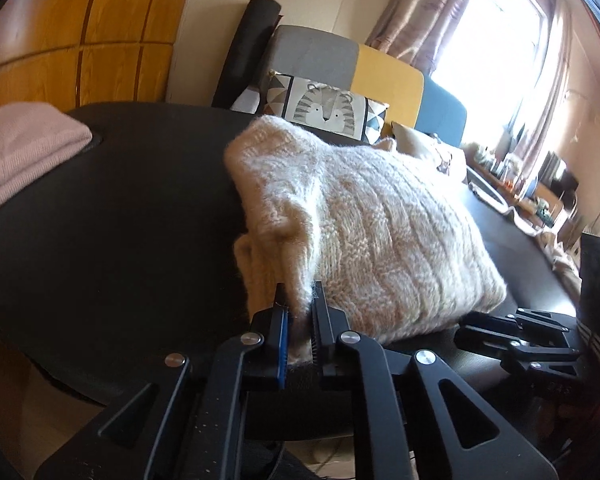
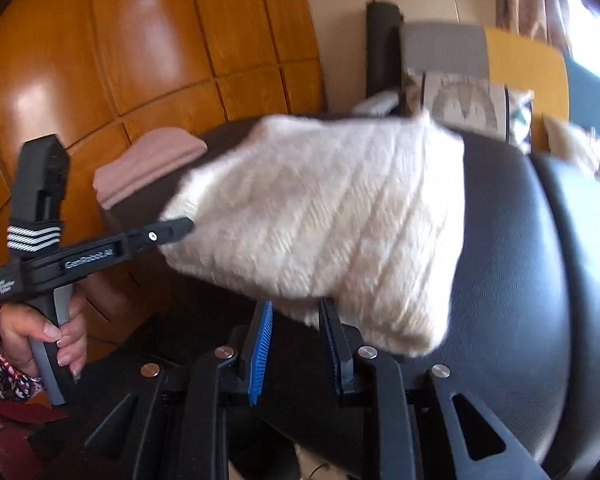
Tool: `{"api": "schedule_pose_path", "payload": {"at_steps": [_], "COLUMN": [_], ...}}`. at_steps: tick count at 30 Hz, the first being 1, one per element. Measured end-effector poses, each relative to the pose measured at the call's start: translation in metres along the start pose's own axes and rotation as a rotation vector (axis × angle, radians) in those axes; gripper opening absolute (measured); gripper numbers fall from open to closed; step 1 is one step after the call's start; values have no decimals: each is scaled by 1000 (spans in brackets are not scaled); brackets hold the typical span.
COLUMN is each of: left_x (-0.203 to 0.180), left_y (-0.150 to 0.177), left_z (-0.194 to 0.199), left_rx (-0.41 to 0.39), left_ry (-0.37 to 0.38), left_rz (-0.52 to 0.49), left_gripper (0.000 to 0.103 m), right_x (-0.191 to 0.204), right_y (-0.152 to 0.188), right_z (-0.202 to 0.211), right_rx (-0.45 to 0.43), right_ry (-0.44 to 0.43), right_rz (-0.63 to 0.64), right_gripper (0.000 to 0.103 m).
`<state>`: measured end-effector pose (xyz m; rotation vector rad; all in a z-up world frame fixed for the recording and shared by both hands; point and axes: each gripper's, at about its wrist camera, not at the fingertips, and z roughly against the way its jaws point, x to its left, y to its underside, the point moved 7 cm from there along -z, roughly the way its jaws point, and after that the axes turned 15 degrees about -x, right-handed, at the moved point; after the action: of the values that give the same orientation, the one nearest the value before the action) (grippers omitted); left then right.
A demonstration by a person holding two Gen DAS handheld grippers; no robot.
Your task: Fold clothes
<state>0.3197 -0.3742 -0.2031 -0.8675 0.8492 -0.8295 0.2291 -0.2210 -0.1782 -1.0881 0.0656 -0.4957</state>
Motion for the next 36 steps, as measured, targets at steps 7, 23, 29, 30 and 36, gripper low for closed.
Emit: {"api": "schedule_pose_path", "payload": {"at_steps": [7, 23, 29, 30, 36], "left_x": [3, 28, 29, 28, 17], "left_y": [-2, -55, -100, -103, -94], "left_z": [0, 49, 30, 19, -60], "left_rx": [-4, -55, -106, -79, 159], "left_ry": [17, -220, -163, -149, -66], "left_rz": [9, 102, 233, 227, 83], "left_gripper": [10, 62, 78, 78, 78], "right_x": [-5, 4, -8, -14, -65], "right_y": [6, 6, -14, -21, -75], "right_z": [0, 10, 37, 41, 40], "right_rx": [41, 63, 39, 27, -26], "right_ry": [22, -80, -178, -179, -101], "right_rz": [23, 27, -10, -24, -215], "right_gripper": [24, 27, 27, 27, 35]}}
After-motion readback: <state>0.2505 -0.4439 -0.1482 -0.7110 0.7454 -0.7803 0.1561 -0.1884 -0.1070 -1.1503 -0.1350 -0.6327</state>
